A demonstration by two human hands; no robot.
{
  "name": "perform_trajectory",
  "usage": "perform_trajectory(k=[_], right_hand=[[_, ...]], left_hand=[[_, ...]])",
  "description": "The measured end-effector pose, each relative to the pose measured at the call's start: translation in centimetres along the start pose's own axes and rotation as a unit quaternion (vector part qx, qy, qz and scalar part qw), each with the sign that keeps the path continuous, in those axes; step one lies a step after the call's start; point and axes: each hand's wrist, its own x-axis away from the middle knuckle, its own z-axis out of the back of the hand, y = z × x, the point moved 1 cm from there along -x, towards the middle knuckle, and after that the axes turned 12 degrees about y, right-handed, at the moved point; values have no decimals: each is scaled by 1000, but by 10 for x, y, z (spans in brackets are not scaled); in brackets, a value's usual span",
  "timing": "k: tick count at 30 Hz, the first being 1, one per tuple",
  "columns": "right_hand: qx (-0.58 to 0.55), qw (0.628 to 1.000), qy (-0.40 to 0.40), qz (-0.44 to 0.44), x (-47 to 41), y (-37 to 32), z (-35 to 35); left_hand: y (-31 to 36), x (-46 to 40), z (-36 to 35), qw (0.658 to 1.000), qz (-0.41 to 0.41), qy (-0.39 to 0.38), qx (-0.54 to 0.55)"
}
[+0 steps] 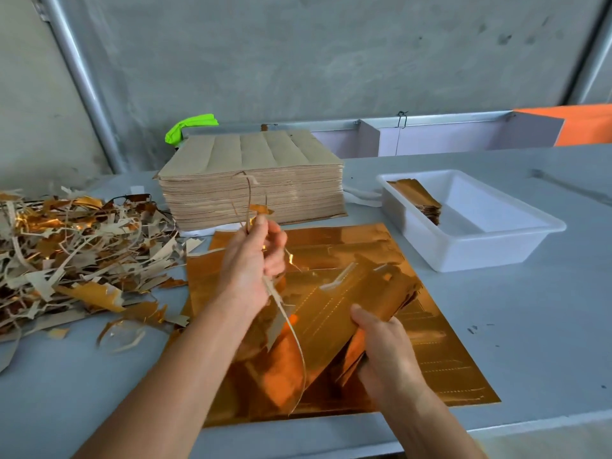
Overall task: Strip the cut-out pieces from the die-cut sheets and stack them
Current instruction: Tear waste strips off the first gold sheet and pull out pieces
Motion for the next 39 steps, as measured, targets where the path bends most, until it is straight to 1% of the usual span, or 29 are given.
perform_trajectory(k=[1, 2, 3, 4, 5, 7, 8, 9, 10, 14, 17, 19, 21, 22, 23, 24, 25, 26, 27, 28, 29, 30, 32, 33, 34, 36, 37, 38, 39], right_hand=[[-1, 1000, 14, 13, -2, -4, 4], [-6, 999, 24, 27, -3, -8, 7], [-9, 999, 31, 41, -5, -11, 9], [-10, 998, 32, 55, -5, -14, 10], [-8, 997, 33, 67, -6, -14, 10], [-2, 996, 36, 77, -6, -15, 7], [-2, 996, 34, 82, -5, -14, 4], [-6, 996, 26, 91, -6, -13, 2], [-6, 995, 20, 97, -6, -11, 0], [40, 991, -7, 125, -5, -1, -7], [48, 992, -20, 114, -3, 5, -11], [38, 994, 0, 99, -5, -1, -7], [42, 992, 28, 112, -10, -11, 0], [41, 992, 32, 118, -12, -16, 4], [38, 991, 34, 121, -15, -20, 6], [40, 991, 36, 126, -16, -22, 8], [42, 990, 34, 127, -18, -23, 9], [46, 990, 37, 130, -18, -24, 8], [50, 989, 33, 133, -18, -25, 8], [51, 989, 35, 138, -18, -26, 8], [51, 987, 40, 144, -19, -28, 10], [53, 986, 49, 150, -20, -30, 13], [53, 985, 65, 151, -24, -31, 19], [52, 985, 76, 147, -25, -32, 21], [52, 985, 85, 144, -26, -34, 23], [57, 983, 102, 142, -26, -37, 27], [59, 982, 107, 142, -26, -39, 29], [61, 981, 114, 145, -26, -41, 32], [63, 980, 120, 147, -26, -42, 34]], left_hand=[[5, -2, 6, 995, -49, -6, -88], [8, -4, 13, 974, -99, -7, -203], [9, -6, 19, 938, -134, -7, -321], [8, -6, 24, 897, -137, -25, -419], [6, -4, 27, 860, -112, -66, -493], [-4, 1, 32, 798, -47, -166, -577], [-9, 3, 34, 781, -33, -189, -595], [-13, 3, 34, 775, -37, -191, -601], [-16, 2, 34, 779, -46, -182, -598], [-21, -1, 30, 830, -62, -117, -541], [-18, 2, 24, 851, -97, -100, -507], [-10, 3, 27, 856, -110, -103, -495], [3, 4, 39, 843, -108, -145, -506], [8, 4, 46, 826, -99, -174, -527], [12, 6, 53, 793, -96, -201, -567], [14, 8, 57, 741, -109, -222, -624], [13, 9, 61, 677, -139, -234, -684], [12, 10, 64, 620, -176, -234, -728], [11, 9, 66, 590, -206, -220, -749], [10, 8, 70, 588, -220, -196, -753], [11, 5, 75, 616, -217, -160, -740], [13, 2, 81, 666, -205, -113, -708], [17, -6, 91, 774, -185, 0, -606], [20, -10, 94, 812, -177, 51, -554], [22, -13, 97, 843, -163, 83, -505], [24, -19, 100, 905, -112, 114, -393], [26, -21, 101, 925, -89, 130, -345], [27, -22, 103, 930, -81, 149, -325], [26, -24, 104, 924, -84, 162, -337]])
